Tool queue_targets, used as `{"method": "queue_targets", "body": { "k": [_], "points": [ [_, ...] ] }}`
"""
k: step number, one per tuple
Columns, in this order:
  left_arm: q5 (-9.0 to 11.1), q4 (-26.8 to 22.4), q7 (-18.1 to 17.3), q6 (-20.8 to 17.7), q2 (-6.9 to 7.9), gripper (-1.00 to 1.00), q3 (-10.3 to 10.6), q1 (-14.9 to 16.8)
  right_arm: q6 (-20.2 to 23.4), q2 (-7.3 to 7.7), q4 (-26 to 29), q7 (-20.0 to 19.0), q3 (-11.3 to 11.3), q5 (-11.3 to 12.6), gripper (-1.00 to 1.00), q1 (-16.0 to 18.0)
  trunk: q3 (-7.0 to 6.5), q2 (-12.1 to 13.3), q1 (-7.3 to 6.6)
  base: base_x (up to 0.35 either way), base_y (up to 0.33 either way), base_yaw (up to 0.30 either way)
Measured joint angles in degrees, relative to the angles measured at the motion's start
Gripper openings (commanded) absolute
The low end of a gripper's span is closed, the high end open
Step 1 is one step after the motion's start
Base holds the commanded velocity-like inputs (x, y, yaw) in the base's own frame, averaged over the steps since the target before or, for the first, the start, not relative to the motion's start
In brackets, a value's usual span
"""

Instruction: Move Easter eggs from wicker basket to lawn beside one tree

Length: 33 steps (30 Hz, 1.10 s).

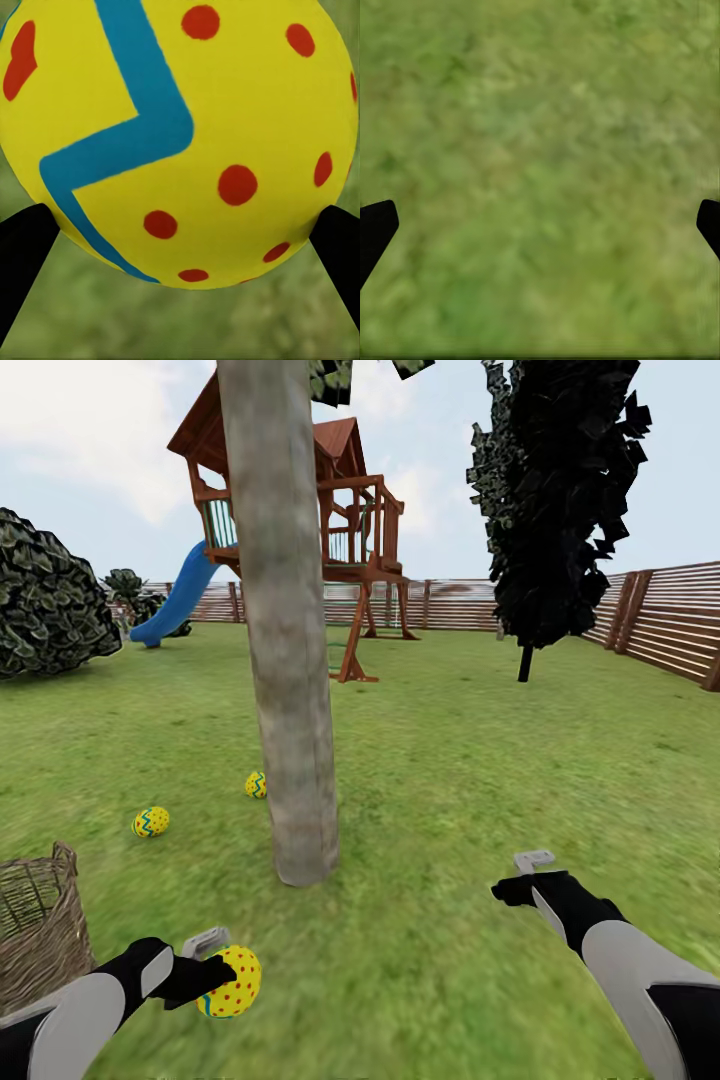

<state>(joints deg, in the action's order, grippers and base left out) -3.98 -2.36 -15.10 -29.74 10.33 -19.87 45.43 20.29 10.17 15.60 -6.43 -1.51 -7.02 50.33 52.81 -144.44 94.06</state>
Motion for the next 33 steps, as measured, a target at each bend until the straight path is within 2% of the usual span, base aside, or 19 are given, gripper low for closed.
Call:
{"method": "queue_targets", "body": {
  "k": [33],
  "points": [
    [-0.1,0.1,0.0,0.0,-0.53,-1.00,0.0,0.0,0.0,-0.53,0.0,0.0,-0.1,-0.2,1.00,0.0,7.32,-0.4,0.85,0.000,0.000,0.000]
  ]
}}
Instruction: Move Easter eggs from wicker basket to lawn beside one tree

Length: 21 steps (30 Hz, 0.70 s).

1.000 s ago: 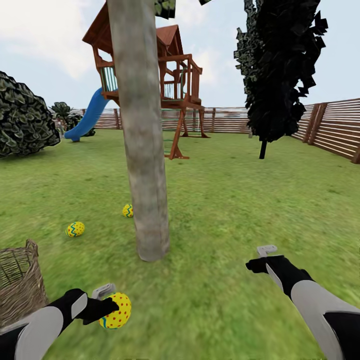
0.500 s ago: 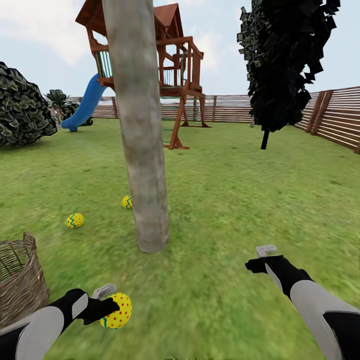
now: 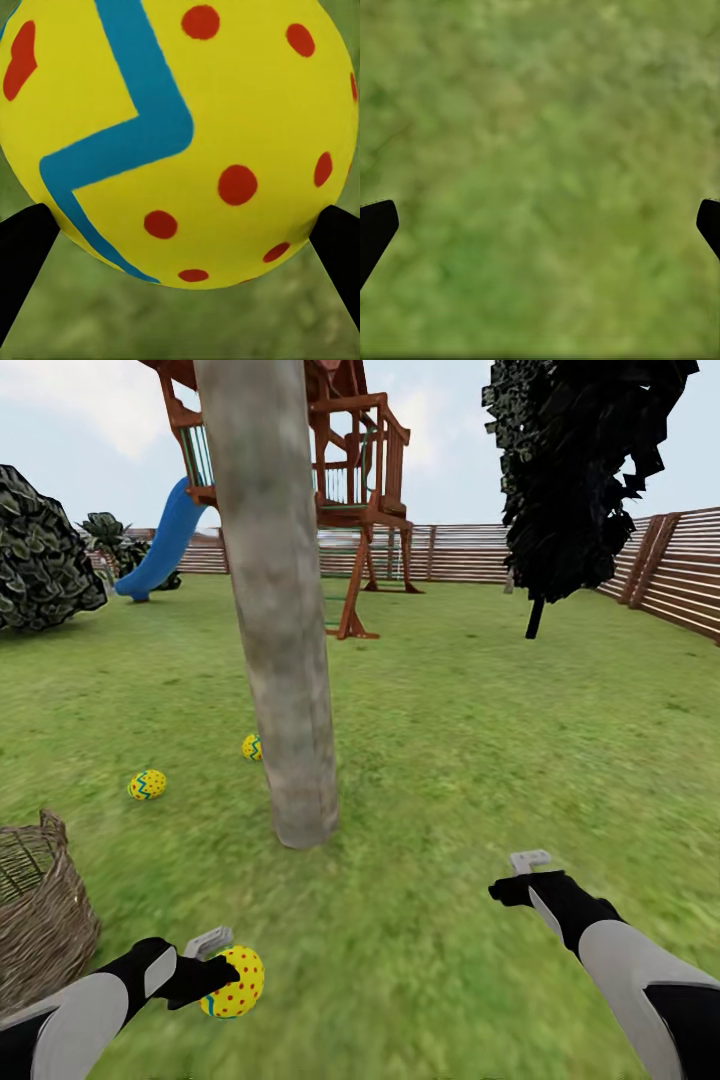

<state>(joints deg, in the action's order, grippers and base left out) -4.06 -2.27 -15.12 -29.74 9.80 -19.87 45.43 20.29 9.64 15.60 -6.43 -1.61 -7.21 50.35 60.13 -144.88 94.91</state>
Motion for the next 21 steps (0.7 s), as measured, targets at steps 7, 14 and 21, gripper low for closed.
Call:
{"method": "queue_targets", "body": {
  "k": [7,14,21],
  "points": [
    [0.0,0.0,0.0,0.0,-0.65,-1.00,0.0,0.0,0.0,0.00,0.0,0.0,0.0,0.0,1.00,0.0,1.55,-0.1,0.18,0.000,0.000,0.000],
    [0.0,1.1,0.0,0.0,-0.78,-1.00,0.0,0.0,0.0,-0.02,0.0,0.0,0.0,0.0,1.00,0.0,3.11,-0.2,0.36,0.000,0.000,0.000],
    [0.1,1.7,0.0,0.0,-0.84,-1.00,0.0,0.0,0.0,-0.02,0.0,0.0,0.0,0.0,1.00,0.0,4.66,-0.3,0.54,0.000,0.000,0.000]
  ]
}}
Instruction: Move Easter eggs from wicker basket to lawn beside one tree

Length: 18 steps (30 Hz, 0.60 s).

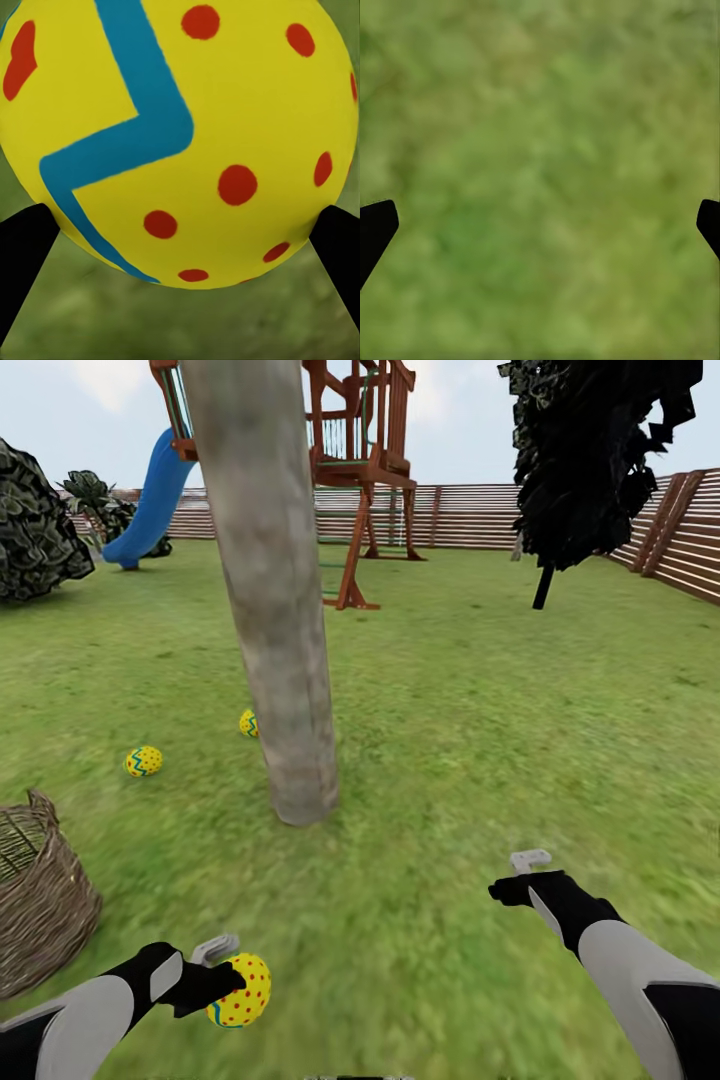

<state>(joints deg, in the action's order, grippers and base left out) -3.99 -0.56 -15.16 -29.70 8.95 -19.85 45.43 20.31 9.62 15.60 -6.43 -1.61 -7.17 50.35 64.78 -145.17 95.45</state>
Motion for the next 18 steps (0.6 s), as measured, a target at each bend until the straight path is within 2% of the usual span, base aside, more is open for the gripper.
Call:
{"method": "queue_targets", "body": {
  "k": [3,7,18],
  "points": [
    [0.0,0.0,0.0,0.0,0.04,-1.00,0.0,0.0,0.0,0.02,0.0,0.0,0.0,0.0,1.00,0.0,0.67,0.0,0.08,0.000,0.000,0.000],
    [0.1,-0.1,0.0,0.0,0.21,-1.00,-0.1,0.0,0.0,-0.05,0.0,0.0,0.0,0.0,1.00,0.0,0.67,0.0,0.07,0.000,0.000,0.000],
    [0.0,0.0,0.0,0.0,0.21,-1.00,-0.1,0.0,0.0,-0.41,-0.1,0.0,-0.1,-0.1,1.00,0.0,3.10,-0.2,0.36,0.000,0.000,0.000]
  ]
}}
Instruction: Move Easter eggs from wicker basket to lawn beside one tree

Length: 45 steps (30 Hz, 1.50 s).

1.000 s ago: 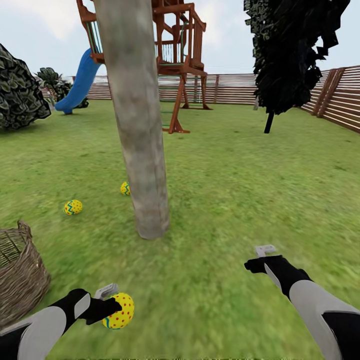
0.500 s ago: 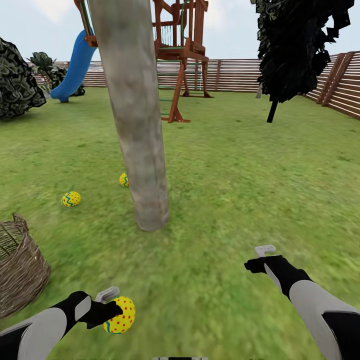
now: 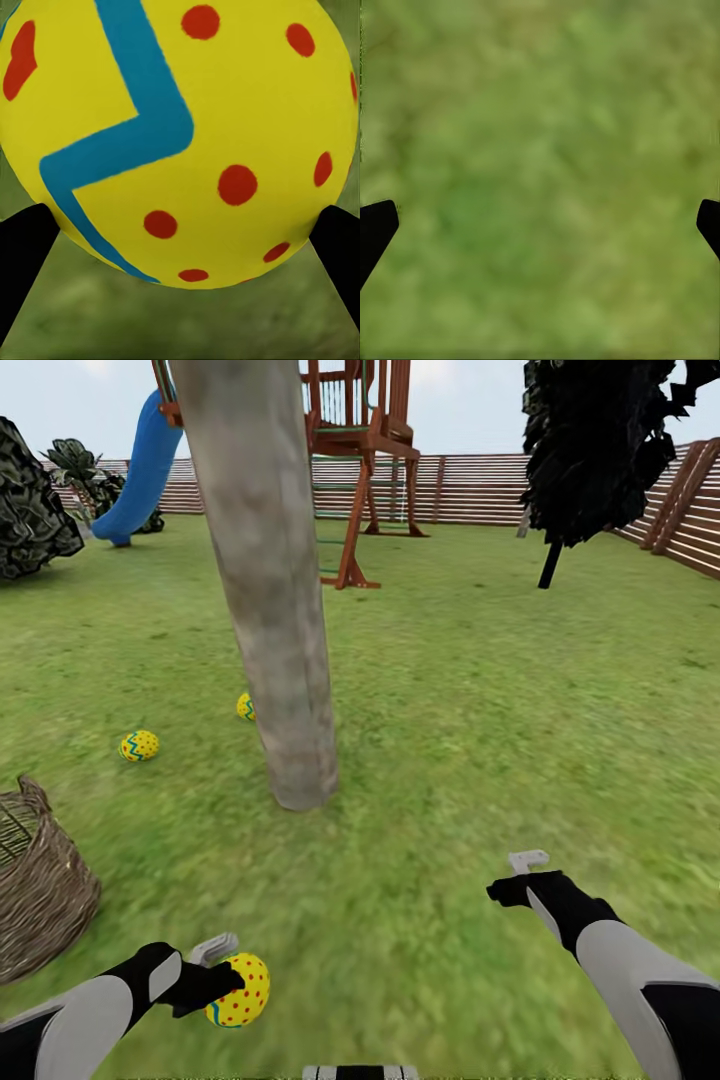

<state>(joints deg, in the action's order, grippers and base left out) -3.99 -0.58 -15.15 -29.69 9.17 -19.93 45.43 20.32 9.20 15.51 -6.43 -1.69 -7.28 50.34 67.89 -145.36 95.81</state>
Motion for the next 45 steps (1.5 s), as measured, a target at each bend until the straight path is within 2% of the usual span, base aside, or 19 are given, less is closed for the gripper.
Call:
{"method": "queue_targets", "body": {
  "k": [12,15,21,27,28,33,38,45],
  "points": [
    [0.0,0.0,0.0,0.0,-0.12,-1.00,0.0,0.0,0.0,-0.18,-0.1,0.0,0.0,0.0,1.00,0.0,2.66,-0.2,0.31,0.000,0.000,0.000],
    [0.2,0.0,0.0,0.0,-0.12,-1.00,0.0,0.0,0.0,-0.26,-0.1,0.0,0.0,0.0,1.00,0.0,2.67,-0.2,0.31,0.000,0.000,0.000],
    [0.0,0.0,0.0,0.0,-0.12,-1.00,0.0,0.0,0.0,-0.27,-0.1,0.0,0.0,0.0,1.00,0.0,3.99,-0.2,0.46,0.000,0.000,0.000],
    [0.1,0.0,0.0,0.0,-0.12,-1.00,0.0,0.0,0.0,-0.27,-0.1,0.0,0.0,0.0,1.00,0.0,4.00,-0.2,0.46,0.000,0.000,0.000],
    [0.1,0.0,0.0,0.0,-0.12,1.00,0.0,0.0,0.0,-0.27,-0.1,0.0,0.0,0.0,1.00,0.0,4.00,-0.2,0.46,0.000,0.000,0.000],
    [0.2,0.2,0.0,0.0,-0.05,1.00,0.0,0.0,0.0,-0.27,-0.1,0.0,0.0,0.0,1.00,0.0,4.00,-0.2,0.46,0.000,0.000,0.000],
    [1.4,0.2,-0.1,0.0,-0.04,1.00,-0.1,0.0,0.0,-0.27,-0.1,0.0,0.0,0.0,1.00,0.0,4.00,-0.2,0.46,0.000,0.000,0.000],
    [1.6,0.2,-0.1,0.0,-0.07,1.00,-0.1,0.0,0.0,-0.27,-0.1,0.0,0.0,0.0,1.00,0.0,4.00,-0.2,0.46,-0.010,0.000,0.000]
  ]
}}
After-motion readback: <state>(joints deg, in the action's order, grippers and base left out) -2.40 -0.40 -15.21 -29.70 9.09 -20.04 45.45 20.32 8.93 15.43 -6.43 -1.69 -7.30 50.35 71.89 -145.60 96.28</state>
